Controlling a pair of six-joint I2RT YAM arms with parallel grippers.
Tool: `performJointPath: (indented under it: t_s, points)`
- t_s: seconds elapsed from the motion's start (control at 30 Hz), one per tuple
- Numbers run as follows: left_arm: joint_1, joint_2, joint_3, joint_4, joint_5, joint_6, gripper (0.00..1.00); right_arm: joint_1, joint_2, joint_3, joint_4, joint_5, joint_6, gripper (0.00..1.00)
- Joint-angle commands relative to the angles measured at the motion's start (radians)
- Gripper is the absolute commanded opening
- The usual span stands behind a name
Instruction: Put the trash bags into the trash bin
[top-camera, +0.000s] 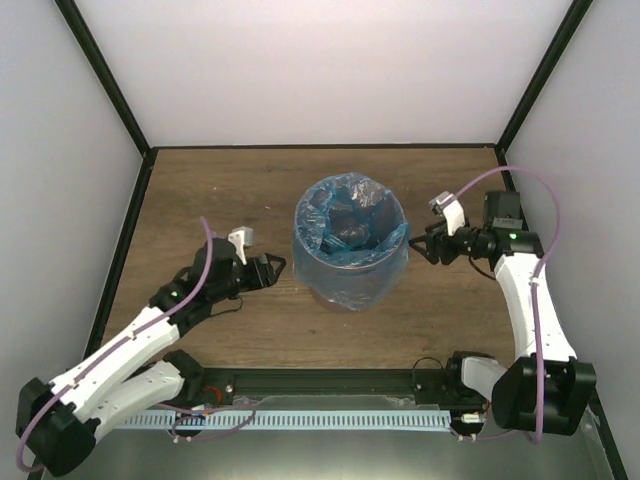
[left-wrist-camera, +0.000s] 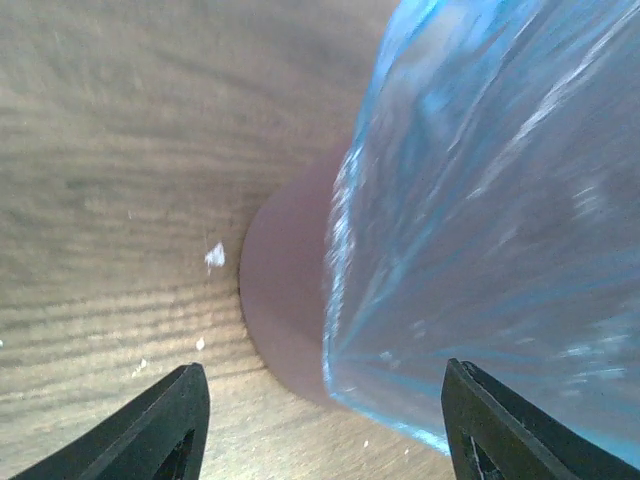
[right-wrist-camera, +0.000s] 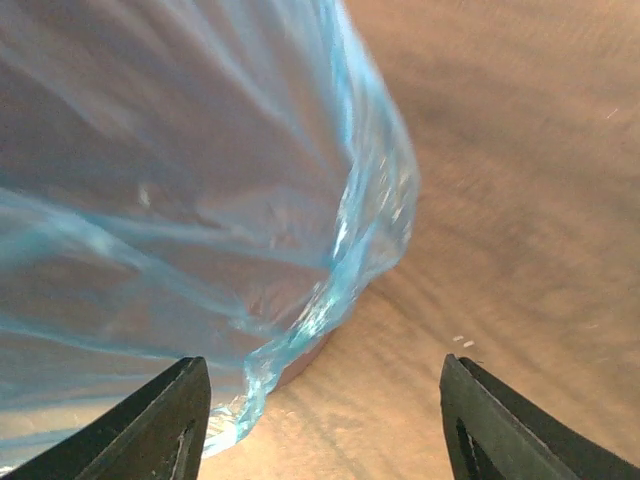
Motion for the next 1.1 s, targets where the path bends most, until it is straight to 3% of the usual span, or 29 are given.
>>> performJointPath:
  t_s: [0.0, 0.2, 0.4, 0.67, 0.83, 1.07]
  points:
    - [0.006, -0.054, 0.143, -0.153, -0.111, 0.092, 0.66, -0.038, -0.020, 0.152, -0.124, 0.040, -0.066, 0.66]
    - [0.007, 0.024, 0.353, -0.180, -0.150, 0.224, 0.67, -0.045, 0.032, 0.274, -0.131, -0.019, -0.004, 0.70]
    - [0.008, 0.179, 0.645, -0.271, -0.096, 0.374, 0.65, -0.042, 0.152, 0.332, -0.042, -0.047, 0.089, 0.63]
    - [0.005, 0.351, 0.936, -0.493, -0.019, 0.444, 0.58, 0.041, 0.371, 0.379, 0.061, 0.002, 0.129, 0.57]
    - [-0.002, 0.364, 0.996, -0.607, 0.000, 0.473, 0.51, 0.143, 0.426, 0.355, 0.123, 0.032, 0.184, 0.55]
    - [-0.003, 0.327, 1.007, -0.714, 0.072, 0.525, 0.49, 0.372, 0.396, 0.265, 0.188, 0.063, 0.249, 0.55]
